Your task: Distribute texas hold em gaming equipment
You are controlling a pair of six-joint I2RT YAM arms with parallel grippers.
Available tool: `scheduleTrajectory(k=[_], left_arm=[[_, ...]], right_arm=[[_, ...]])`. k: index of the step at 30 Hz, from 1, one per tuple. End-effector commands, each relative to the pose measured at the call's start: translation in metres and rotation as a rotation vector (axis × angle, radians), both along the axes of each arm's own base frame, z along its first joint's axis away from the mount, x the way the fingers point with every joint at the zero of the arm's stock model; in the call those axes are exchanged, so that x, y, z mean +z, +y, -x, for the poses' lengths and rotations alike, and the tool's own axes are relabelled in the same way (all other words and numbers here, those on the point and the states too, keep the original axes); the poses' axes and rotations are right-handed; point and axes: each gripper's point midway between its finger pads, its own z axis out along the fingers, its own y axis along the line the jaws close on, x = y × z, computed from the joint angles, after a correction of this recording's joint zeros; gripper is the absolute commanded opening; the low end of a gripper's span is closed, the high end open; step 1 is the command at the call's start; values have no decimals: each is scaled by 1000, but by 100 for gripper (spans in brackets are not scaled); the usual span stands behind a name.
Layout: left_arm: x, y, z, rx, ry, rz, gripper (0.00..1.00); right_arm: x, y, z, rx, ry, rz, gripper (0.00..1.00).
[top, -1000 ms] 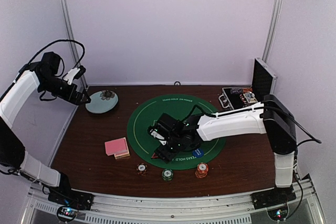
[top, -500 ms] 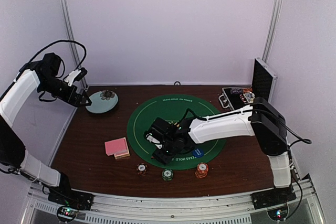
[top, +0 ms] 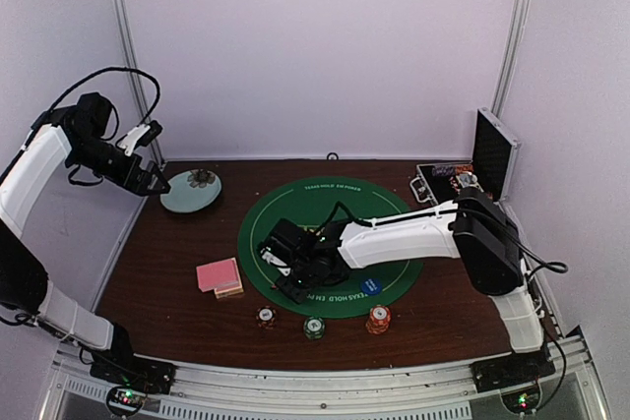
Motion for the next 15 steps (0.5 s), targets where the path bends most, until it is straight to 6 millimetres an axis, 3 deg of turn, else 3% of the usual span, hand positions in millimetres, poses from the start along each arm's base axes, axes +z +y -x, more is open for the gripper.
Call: scheduleTrajectory(k=[1,15], left_arm=[[14,1,2,-16,-30,-12,98],[16,0,11,-43,-44,-25,98]], right_arm=[[-18,4,-31,-61,-68,3,43],[-11,6,-92,-133,-104,-22,36]])
